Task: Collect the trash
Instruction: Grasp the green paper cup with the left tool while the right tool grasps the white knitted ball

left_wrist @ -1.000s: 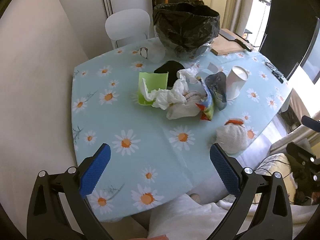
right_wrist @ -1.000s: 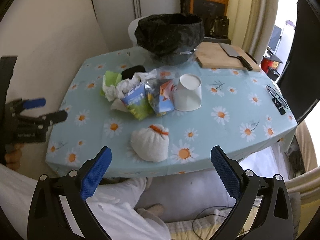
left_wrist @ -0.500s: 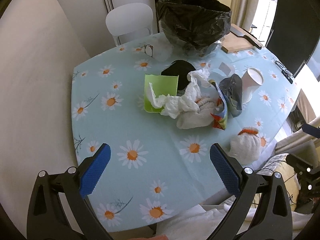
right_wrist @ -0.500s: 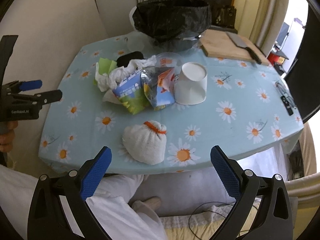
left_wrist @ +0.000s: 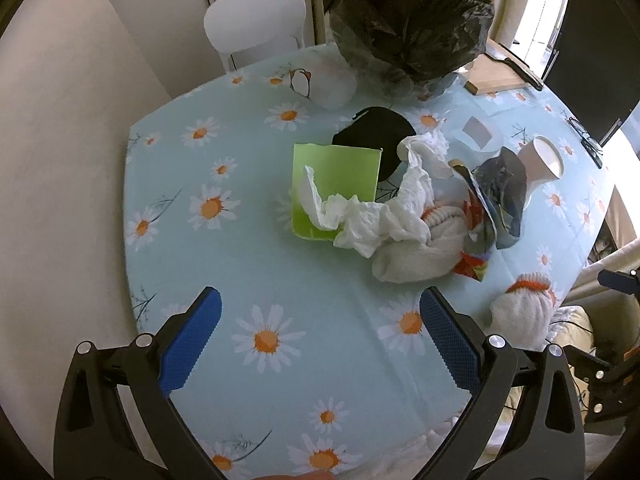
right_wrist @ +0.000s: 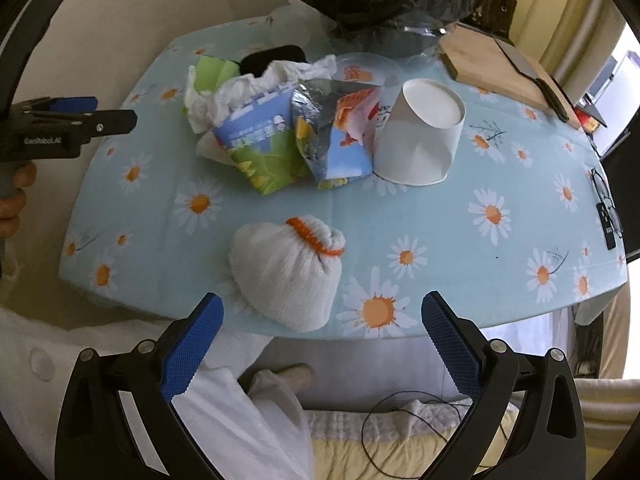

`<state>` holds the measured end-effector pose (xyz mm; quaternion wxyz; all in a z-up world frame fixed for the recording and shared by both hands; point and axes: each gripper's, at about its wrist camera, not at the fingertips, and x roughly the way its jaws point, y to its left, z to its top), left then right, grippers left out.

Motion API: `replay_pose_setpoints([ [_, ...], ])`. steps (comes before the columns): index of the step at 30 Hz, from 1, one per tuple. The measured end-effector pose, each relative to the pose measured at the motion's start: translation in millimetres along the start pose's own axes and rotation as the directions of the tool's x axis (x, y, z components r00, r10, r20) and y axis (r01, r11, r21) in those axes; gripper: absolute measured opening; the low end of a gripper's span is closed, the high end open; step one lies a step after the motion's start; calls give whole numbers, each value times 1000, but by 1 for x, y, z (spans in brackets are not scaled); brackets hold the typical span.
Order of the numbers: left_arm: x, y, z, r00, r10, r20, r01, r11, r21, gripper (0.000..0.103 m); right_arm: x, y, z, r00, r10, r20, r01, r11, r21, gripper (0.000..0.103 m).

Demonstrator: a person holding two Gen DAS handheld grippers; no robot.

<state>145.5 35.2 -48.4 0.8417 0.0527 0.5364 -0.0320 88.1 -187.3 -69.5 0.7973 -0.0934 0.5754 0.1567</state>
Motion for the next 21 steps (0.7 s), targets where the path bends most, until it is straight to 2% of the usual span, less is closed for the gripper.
replay_pose_setpoints([
  [7, 24, 2, 22, 1000, -23, -8, 23, 999, 32, 97, 24, -4, 7, 999, 27, -36, -26, 999, 38, 95],
  [11, 41, 7, 35, 995, -94, -29, 94, 995, 18, 97, 36, -1, 9, 994, 84, -71, -79, 995, 61, 95],
  [21, 72, 11, 61, 992, -109, -70, 114, 991, 75, 97, 63, 2, 20, 986, 120, -117, -109, 989, 99, 94],
])
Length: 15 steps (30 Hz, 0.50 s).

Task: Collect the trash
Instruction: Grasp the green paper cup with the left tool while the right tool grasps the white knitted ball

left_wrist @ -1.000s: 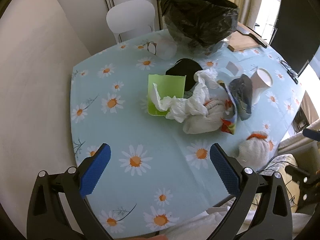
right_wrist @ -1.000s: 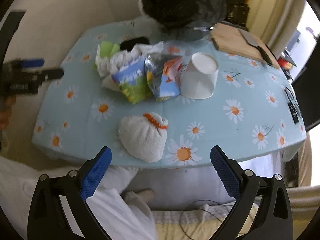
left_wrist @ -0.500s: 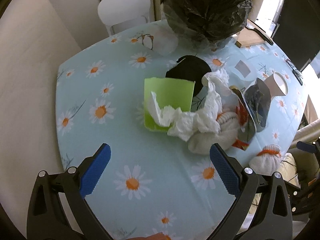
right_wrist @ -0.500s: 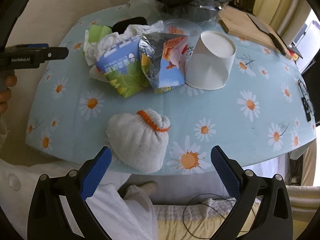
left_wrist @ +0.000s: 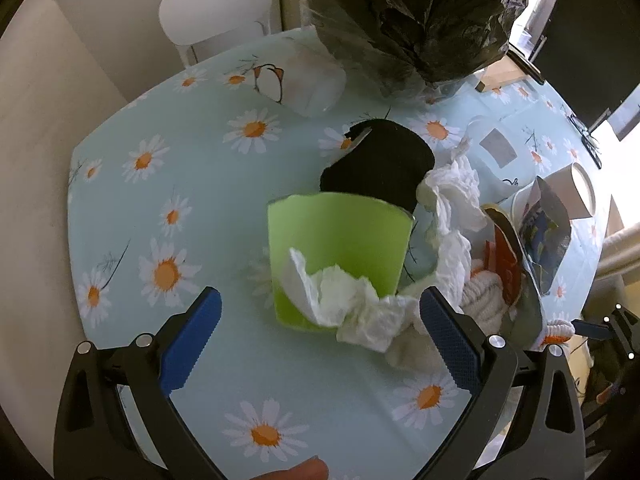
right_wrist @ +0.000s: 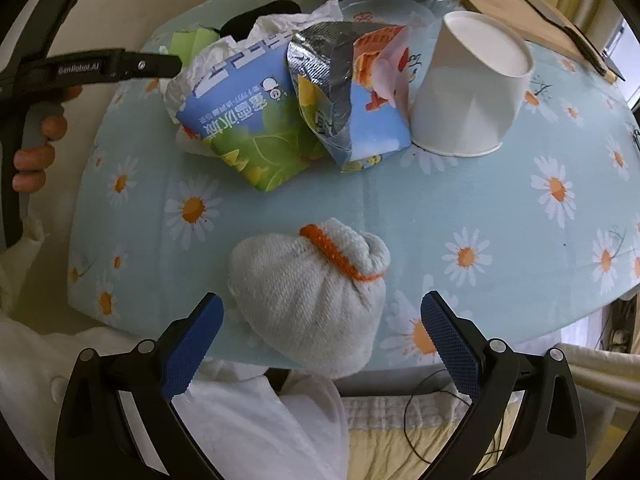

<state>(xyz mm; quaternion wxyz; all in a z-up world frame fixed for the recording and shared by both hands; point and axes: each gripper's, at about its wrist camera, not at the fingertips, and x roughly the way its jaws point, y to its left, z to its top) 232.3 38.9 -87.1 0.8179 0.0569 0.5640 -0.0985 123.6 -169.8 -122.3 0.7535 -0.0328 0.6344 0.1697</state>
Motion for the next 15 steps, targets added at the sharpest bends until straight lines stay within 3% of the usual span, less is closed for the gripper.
replay_pose_setpoints([
  [7, 20, 1, 13, 998, -36, -44, 37, 999, 36, 97, 15, -1, 4, 998, -47, -36, 48, 999, 20, 93],
  [8, 23, 2, 14, 998, -48, -46, 49, 998, 27, 97, 18, -2, 9, 998, -51, -44, 52, 998, 21, 87],
  [9, 23, 3, 16, 997, -55, -45, 56, 998, 20, 97, 20, -2, 10, 998, -44, -54, 45, 999, 28, 74],
  [11, 26, 4, 19, 997, -65, -47, 66, 998, 17, 89, 23, -3, 9, 998, -22, -66, 25, 999, 43, 66],
  [13, 27, 7, 22, 997, -66, -46, 67, 998, 12, 71, 27, -6, 7, 997, 9, -72, -4, 998, 60, 56],
  [15, 27, 10, 24, 996, -80, -48, 80, 997, -7, 71, 27, -7, 9, 997, 22, -67, -18, 998, 61, 49],
])
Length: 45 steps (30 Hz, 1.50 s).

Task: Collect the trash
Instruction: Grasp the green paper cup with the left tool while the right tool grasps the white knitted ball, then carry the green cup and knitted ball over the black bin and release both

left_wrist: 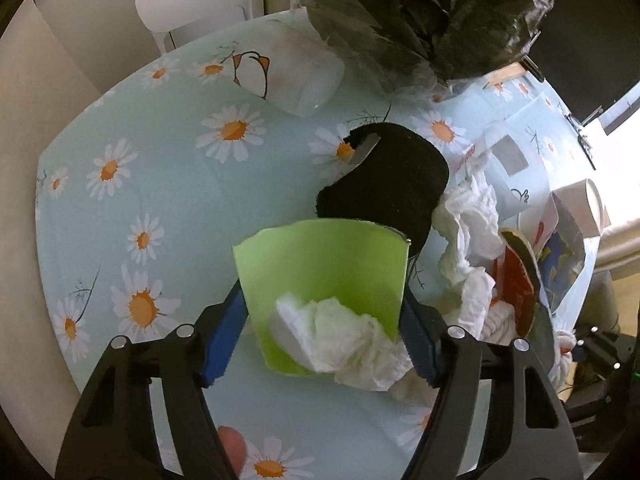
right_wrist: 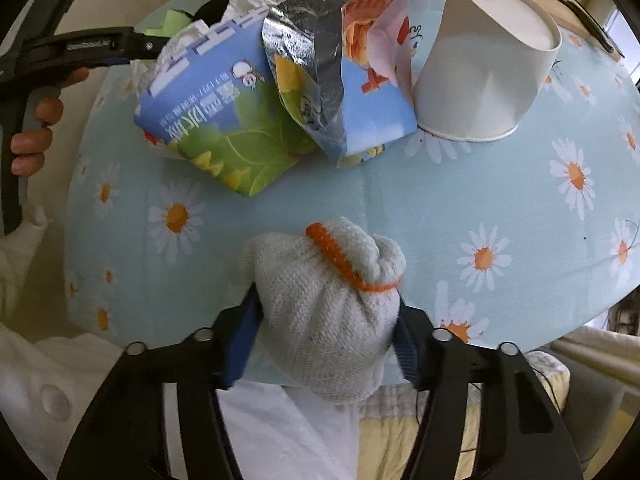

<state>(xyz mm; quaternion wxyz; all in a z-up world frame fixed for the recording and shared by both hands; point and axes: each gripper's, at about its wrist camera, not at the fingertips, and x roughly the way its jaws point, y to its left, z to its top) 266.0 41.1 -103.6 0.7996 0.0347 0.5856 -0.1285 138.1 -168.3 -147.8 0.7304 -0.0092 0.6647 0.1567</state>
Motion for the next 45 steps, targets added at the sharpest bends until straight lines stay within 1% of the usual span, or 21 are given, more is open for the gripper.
replay_pose_setpoints([
  [3, -6, 4, 1, 1000, -4, 7, 4, 1000, -24, 70, -1, -1, 0, 1000, 19, 2, -18, 1000, -22, 43],
  [6, -15, 7, 0, 1000, -6, 25, 7, 999, -39, 70, -8, -6, 5, 999, 35, 11, -35, 999, -20, 40],
  [8, -21, 7, 0, 999, 24, 39, -23, 999, -37, 70, -16, -7, 7, 998, 50, 33, -49, 999, -14, 40],
  [11, -31, 9, 2, 995, 75, 72, -72, 997, -42, 70, -35, -11, 4, 993, 94, 73, -95, 995, 8, 40],
  [14, -44, 13, 4, 991, 77, 113, -69, 995, -74, 70, -50, -13, 5, 991, 75, 109, -74, 997, -19, 40],
  [18, -66, 15, 2, 978, 99, 181, -81, 991, -107, 70, -72, -17, 5, 986, 28, 167, -17, 998, -67, 40],
  [20, -80, 13, -2, 969, 112, 222, -86, 989, -123, 70, -80, -16, 3, 981, 10, 195, 6, 997, -80, 40],
  [25, -105, 6, -10, 947, 142, 288, -104, 984, -142, 70, -109, -31, 4, 962, -7, 272, 30, 996, -80, 39],
  [26, -110, 5, -12, 943, 146, 300, -106, 984, -144, 70, -107, -24, 2, 959, -12, 282, 36, 996, -79, 39],
  [29, -121, 0, -18, 932, 162, 324, -120, 982, -147, 70, -118, -27, -1, 949, -20, 314, 49, 995, -85, 39],
  [31, -128, -4, -23, 921, 189, 340, -147, 978, -147, 70, -126, -28, -2, 943, -27, 332, 63, 993, -100, 39],
  [34, -136, -5, -28, 909, 210, 360, -160, 973, -164, 70, -136, -30, -3, 934, -32, 356, 79, 990, -118, 39],
  [37, -146, -8, -33, 892, 236, 385, -180, 968, -176, 70, -145, -30, -4, 926, -39, 374, 95, 987, -131, 39],
  [41, -155, -12, -35, 880, 247, 406, -187, 965, -182, 70, -160, -30, -3, 912, -52, 407, 121, 982, -146, 39],
  [44, -162, -15, -33, 871, 246, 425, -181, 965, -188, 70, -170, -30, 2, 904, -42, 426, 120, 980, -157, 39],
  [45, -164, -16, -31, 871, 241, 428, -174, 966, -189, 70, -175, -31, 5, 899, -30, 436, 110, 981, -159, 39],
])
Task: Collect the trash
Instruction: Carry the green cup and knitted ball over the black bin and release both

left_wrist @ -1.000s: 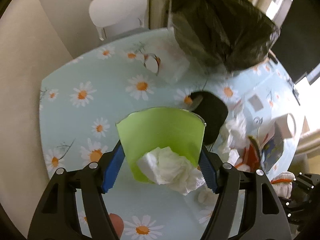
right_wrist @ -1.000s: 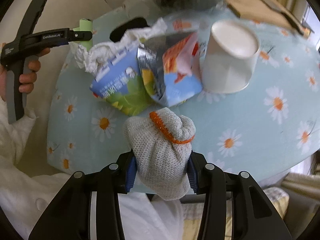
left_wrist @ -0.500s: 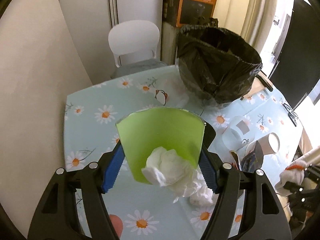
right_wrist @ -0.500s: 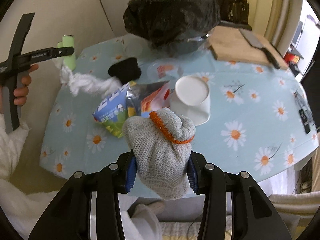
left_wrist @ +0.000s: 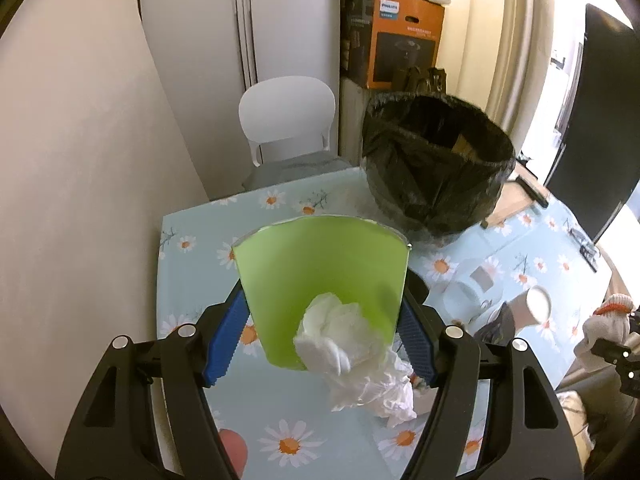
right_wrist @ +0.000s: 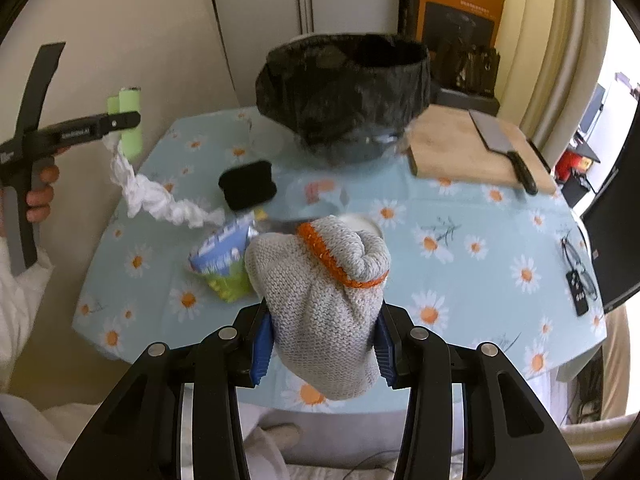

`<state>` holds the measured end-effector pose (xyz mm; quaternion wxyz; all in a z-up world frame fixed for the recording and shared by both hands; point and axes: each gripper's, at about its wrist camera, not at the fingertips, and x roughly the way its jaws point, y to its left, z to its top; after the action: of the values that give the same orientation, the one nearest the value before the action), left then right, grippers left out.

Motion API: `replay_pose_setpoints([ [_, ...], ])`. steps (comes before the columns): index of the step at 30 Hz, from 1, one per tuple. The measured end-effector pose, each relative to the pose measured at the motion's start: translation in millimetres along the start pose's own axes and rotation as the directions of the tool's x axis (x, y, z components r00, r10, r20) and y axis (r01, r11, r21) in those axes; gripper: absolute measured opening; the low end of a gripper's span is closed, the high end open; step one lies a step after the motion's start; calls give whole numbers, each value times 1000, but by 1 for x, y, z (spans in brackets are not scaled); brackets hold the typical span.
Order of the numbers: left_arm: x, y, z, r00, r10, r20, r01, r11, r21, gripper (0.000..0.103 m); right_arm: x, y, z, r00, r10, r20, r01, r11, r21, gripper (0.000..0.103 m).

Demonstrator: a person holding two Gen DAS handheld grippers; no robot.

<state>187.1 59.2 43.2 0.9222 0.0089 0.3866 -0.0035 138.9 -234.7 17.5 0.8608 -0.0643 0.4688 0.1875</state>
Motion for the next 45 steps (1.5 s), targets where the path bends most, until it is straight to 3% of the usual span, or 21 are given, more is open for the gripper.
replay_pose_setpoints([
  [15, 5, -32, 59, 993, -58, 99, 50, 996, 76, 69, 5, -27, 90, 996, 40, 79, -36, 998, -51, 39],
  [24, 45, -54, 93, 990, -123, 75, 109, 980, 168, 69, 24, -34, 147, 997, 29, 67, -23, 995, -97, 39],
  [37, 75, -59, 130, 984, -170, 48, 164, 979, 120, 69, 47, -37, 195, 998, 26, 50, -19, 990, -138, 39],
  [45, 86, -78, 151, 982, -180, 57, 169, 973, 159, 69, 58, -49, 222, 998, 46, 52, -37, 988, -150, 39],
])
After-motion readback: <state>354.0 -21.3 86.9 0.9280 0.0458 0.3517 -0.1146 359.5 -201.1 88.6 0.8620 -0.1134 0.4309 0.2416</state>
